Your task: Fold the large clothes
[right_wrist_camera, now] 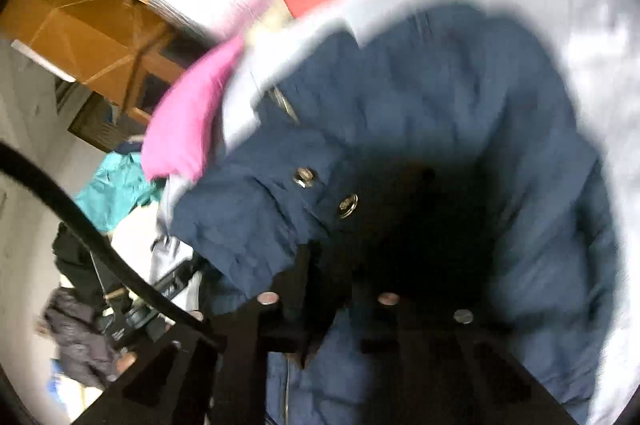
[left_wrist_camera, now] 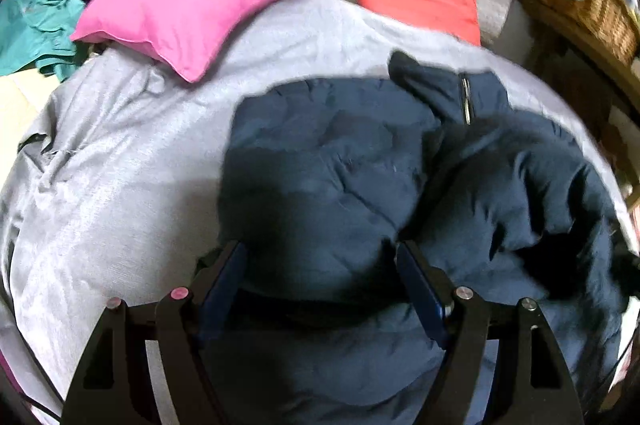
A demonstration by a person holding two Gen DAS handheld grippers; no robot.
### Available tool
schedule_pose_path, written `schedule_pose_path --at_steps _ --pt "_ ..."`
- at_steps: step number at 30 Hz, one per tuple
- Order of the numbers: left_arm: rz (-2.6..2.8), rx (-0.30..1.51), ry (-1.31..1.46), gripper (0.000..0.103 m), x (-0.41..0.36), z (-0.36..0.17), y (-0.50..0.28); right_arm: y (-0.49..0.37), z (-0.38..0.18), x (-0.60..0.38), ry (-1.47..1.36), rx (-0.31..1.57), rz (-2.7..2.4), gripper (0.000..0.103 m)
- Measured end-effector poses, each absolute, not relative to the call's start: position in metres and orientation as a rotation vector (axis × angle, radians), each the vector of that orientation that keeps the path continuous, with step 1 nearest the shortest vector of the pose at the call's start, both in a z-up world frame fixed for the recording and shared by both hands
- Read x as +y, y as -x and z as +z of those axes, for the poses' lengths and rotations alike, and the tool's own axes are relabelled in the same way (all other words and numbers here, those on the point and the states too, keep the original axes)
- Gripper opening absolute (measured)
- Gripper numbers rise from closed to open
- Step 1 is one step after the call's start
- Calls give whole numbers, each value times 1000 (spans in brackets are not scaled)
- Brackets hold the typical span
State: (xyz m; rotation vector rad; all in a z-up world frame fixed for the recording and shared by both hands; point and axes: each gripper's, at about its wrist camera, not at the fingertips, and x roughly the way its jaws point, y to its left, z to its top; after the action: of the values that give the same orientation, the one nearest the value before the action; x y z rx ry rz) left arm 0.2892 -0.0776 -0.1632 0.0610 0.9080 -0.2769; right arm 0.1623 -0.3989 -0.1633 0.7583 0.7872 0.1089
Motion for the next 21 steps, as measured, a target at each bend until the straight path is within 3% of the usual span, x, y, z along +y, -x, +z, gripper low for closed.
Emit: schedule_pose_path --at_steps 5,14,17,19,20,21 --pt "-249 879 -15 78 -67 -154 -292 -145 -122 -430 -641 571 -96 11" --pt "-201 947 -59 78 -63 -172 -301 -182 -170 -461 -638 761 -219 10" --pt "-186 941 -43 78 -58 -172 -303 -177 -170 -468 -696 760 -187 15" --pt "-184 948 -37 78 -57 -173 -304 -175 -170 -472 -736 777 -161 41" --pt "-184 953 -41 78 -57 -175 -305 -173 -172 -474 -756 783 -145 64" --pt "-183 955 -49 78 -58 -176 -304 -174 -174 -474 -781 784 -119 68"
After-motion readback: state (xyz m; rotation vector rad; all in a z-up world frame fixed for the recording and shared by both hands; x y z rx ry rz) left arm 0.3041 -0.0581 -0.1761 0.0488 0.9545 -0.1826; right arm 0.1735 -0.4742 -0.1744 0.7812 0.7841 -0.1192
